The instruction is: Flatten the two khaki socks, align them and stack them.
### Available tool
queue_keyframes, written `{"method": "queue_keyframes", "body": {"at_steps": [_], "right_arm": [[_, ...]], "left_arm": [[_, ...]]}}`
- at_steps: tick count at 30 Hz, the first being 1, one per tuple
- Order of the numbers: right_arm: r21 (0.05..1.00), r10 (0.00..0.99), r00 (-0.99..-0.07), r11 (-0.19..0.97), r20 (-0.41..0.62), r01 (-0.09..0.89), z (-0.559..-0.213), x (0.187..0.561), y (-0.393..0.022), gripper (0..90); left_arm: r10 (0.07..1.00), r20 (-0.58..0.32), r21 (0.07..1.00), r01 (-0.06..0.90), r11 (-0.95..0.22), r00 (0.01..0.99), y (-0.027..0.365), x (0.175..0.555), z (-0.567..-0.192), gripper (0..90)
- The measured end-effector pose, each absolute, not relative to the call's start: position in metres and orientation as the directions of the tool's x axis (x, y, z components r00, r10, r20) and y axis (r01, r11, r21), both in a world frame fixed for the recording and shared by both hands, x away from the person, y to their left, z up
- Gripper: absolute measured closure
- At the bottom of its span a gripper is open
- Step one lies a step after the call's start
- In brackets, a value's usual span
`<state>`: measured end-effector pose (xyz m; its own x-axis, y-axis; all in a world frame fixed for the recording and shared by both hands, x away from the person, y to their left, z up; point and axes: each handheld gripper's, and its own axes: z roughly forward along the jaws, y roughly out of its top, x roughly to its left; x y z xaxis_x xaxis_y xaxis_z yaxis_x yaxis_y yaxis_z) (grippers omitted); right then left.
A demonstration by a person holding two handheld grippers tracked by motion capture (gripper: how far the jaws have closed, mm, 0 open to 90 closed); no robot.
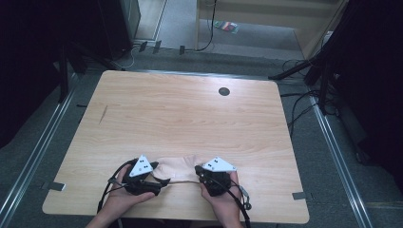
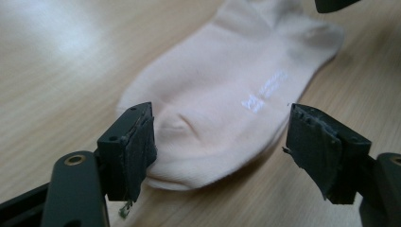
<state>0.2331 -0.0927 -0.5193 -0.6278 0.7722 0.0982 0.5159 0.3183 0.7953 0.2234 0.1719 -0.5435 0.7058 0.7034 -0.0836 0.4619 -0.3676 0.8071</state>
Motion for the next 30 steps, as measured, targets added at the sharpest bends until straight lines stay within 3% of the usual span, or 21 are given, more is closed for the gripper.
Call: {"method": "queue_keyframes", "body": {"at_steps": [4, 8, 10, 17, 24, 30], "right_arm": [[0.775, 0.754, -0.653, 0.375, 0.063, 0.508, -0.522, 0.253, -0.08, 90.0], [0.739, 0.762, -0.644, 0.397, 0.065, 0.544, -0.536, 0.267, -0.073, 90.0], [0.723, 0.767, -0.639, 0.41, 0.056, 0.556, -0.541, 0.269, -0.073, 90.0], [0.713, 0.795, -0.592, 0.341, 0.129, 0.613, -0.543, 0.274, -0.084, 90.0], [0.71, 0.801, -0.582, 0.327, 0.143, 0.624, -0.543, 0.275, -0.09, 90.0], [0.736, 0.754, -0.634, 0.33, 0.172, 0.592, -0.541, 0.269, -0.093, 85.7]], "left_arm": [[0.721, -0.102, 0.816, 0.472, -0.333, 0.685, 0.179, 0.227, -0.542, 33.3], [0.745, -0.045, 0.76, 0.506, -0.407, 0.666, 0.176, 0.231, -0.551, 36.1], [0.75, -0.069, 0.762, 0.52, -0.386, 0.658, 0.178, 0.233, -0.551, 36.9], [0.763, -0.023, 0.761, 0.506, -0.405, 0.646, 0.178, 0.232, -0.552, 48.8], [0.755, -0.016, 0.766, 0.494, -0.412, 0.655, 0.178, 0.231, -0.553, 48.3], [0.748, -0.028, 0.757, 0.502, -0.417, 0.663, 0.177, 0.235, -0.553, 34.3]]}}
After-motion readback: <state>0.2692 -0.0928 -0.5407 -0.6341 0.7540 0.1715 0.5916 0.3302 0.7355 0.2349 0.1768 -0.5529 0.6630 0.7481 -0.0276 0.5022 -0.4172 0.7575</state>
